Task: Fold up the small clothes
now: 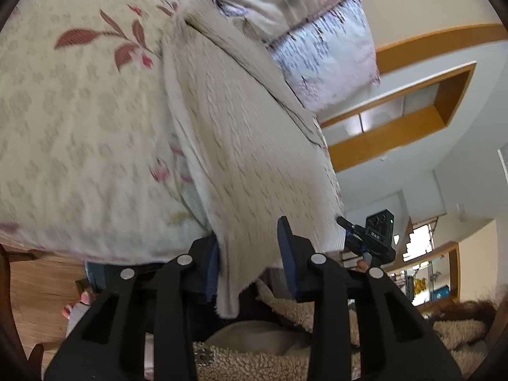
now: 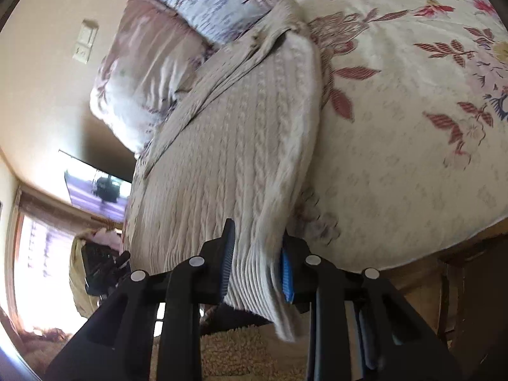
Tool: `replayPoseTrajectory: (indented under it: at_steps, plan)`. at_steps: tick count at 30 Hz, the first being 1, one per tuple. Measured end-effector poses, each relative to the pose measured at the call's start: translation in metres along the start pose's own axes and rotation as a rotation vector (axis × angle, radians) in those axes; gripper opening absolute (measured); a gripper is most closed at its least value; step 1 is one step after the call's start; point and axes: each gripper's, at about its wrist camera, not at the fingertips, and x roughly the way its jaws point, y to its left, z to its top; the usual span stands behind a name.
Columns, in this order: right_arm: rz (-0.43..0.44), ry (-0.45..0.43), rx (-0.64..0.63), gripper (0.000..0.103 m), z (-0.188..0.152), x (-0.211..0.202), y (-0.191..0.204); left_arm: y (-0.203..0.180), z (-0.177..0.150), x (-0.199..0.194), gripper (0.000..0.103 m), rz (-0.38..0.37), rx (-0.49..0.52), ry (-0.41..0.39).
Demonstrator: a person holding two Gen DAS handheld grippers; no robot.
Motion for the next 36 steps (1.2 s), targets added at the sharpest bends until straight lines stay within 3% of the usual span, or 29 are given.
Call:
replayPoseTrajectory:
  at_steps: [3,5,7,14,18,25,36]
  plan:
    - [-0.016,0.017,-0.037,0.025,-0.006,0.002,0.006,-0.004,-0.005,0.004,0.029,-0.003,0.023,0.025]
    - [-0.046,0.011,-0.066,0.014,-0.008,0.003,0.011,-0.008,-0.005,0.008,0.014,0.014,0.041,0.047]
    - [-0.072,-0.029,-0.089,0.009,-0.006,-0.001,0.016,-0.013,-0.002,0.011,0.007,0.058,0.069,0.049]
    - [-0.145,-0.350,-0.253,0.008,0.010,-0.037,0.054,-0.041,0.028,-0.007,0.006,0.170,0.185,-0.094]
    - [-0.191,-0.456,-0.306,0.008,0.022,-0.040,0.067,-0.048,0.051,-0.015,0.006,0.228,0.192,-0.168]
    - [-0.221,-0.553,-0.342,0.008,0.043,-0.037,0.082,-0.064,0.096,-0.025,0.006,0.307,0.199,-0.284]
    - [-0.190,-0.628,-0.351,0.008,0.101,-0.034,0.100,-0.104,0.164,-0.018,0.006,0.368,0.301,-0.376]
